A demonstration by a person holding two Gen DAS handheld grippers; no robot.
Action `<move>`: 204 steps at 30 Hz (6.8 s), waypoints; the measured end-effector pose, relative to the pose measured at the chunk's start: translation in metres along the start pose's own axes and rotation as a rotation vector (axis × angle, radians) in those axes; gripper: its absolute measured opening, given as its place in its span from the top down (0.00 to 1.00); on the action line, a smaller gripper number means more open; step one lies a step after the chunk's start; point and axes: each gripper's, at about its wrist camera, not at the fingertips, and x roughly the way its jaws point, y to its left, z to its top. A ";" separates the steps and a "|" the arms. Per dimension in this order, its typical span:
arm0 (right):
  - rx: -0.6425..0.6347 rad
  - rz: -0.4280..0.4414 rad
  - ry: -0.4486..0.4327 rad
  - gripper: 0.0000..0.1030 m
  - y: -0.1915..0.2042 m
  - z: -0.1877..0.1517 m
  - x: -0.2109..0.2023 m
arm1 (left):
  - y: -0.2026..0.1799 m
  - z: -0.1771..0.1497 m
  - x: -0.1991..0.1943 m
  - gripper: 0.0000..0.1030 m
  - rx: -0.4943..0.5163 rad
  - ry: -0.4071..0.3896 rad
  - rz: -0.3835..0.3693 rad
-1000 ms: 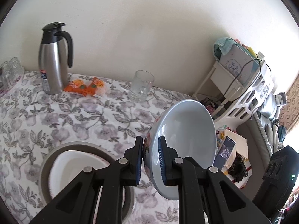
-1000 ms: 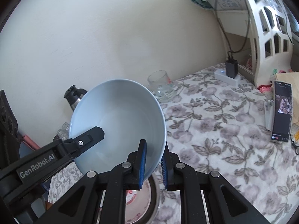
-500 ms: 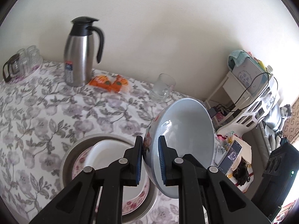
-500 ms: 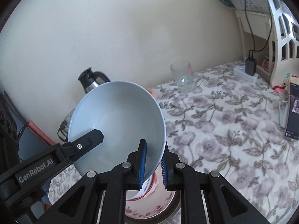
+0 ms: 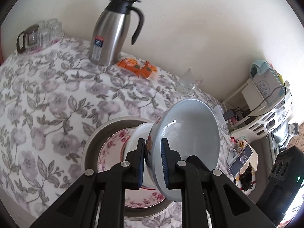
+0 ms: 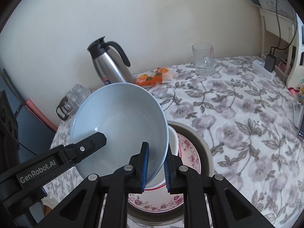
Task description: Organize plates and bowls
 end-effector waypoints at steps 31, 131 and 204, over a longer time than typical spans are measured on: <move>0.011 -0.034 0.064 0.77 -0.006 -0.002 0.019 | 0.016 0.002 0.021 0.84 -0.062 0.073 0.032; -0.087 -0.191 0.089 0.00 -0.026 -0.073 -0.005 | 0.042 -0.074 -0.018 0.06 0.025 0.019 0.427; -0.047 -0.233 0.171 0.00 -0.051 -0.095 0.003 | 0.048 -0.104 0.011 0.06 0.065 0.194 0.500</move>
